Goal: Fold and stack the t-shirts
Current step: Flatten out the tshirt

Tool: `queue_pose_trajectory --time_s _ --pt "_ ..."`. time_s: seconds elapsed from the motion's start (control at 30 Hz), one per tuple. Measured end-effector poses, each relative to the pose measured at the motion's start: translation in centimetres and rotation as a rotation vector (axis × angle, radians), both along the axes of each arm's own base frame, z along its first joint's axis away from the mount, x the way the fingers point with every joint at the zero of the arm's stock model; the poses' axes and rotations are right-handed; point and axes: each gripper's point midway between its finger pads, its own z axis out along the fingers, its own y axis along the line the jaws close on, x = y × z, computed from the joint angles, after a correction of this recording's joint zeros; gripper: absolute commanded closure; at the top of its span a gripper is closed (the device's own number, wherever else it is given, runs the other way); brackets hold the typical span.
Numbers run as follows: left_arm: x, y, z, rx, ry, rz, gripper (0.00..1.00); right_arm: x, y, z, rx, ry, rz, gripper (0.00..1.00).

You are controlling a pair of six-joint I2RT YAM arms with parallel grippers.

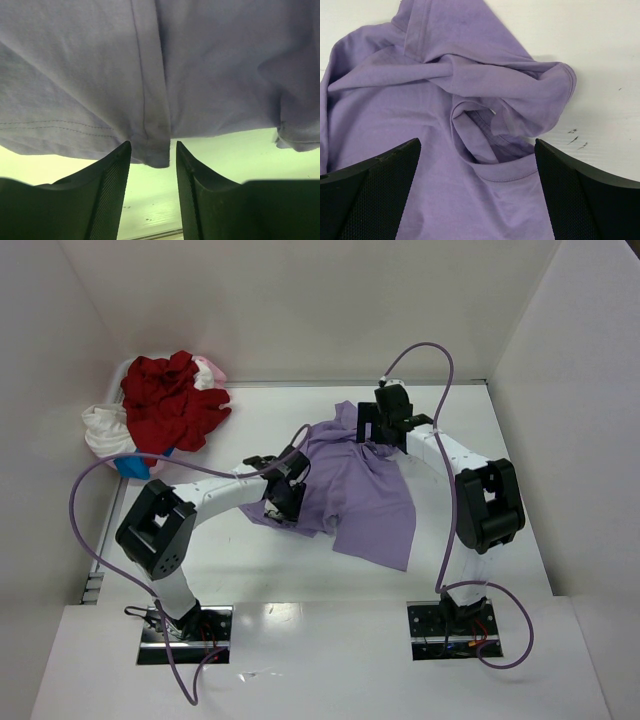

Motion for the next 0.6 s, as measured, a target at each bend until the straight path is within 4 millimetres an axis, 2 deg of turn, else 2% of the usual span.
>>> queue_pose_trajectory --time_s 0.27,0.6 --pt "-0.29 -0.24 -0.61 -0.060 0.021 0.002 0.49 0.00 0.00 0.00 0.000 0.000 0.000 0.00" --pt "0.61 0.16 0.19 -0.127 0.005 0.036 0.49 -0.01 0.05 0.00 0.002 0.001 0.002 0.00"
